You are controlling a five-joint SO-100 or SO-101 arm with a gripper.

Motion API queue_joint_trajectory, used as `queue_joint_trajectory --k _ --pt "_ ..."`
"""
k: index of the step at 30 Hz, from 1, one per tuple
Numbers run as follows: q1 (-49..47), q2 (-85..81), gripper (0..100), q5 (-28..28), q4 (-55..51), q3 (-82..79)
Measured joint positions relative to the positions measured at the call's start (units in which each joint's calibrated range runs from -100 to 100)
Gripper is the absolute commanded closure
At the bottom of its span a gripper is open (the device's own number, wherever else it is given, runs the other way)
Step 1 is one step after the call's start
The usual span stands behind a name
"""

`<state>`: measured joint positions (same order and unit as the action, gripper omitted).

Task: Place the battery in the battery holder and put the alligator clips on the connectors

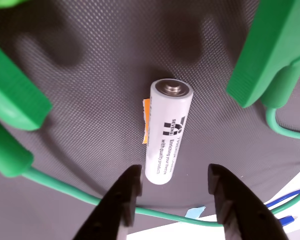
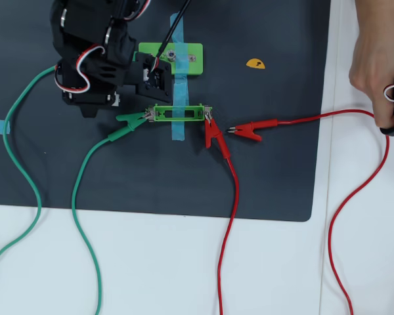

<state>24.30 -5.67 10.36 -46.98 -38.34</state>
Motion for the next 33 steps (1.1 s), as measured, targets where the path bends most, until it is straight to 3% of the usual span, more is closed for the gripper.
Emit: queue_joint_trajectory --k 19,25,33 --pt "0.0 12.4 88 0.0 -4.9 10.1" --pt "0.0 13.4 98 0.0 -5.9 11.6" --pt "0.0 13.4 99 0.0 -5.9 11.6"
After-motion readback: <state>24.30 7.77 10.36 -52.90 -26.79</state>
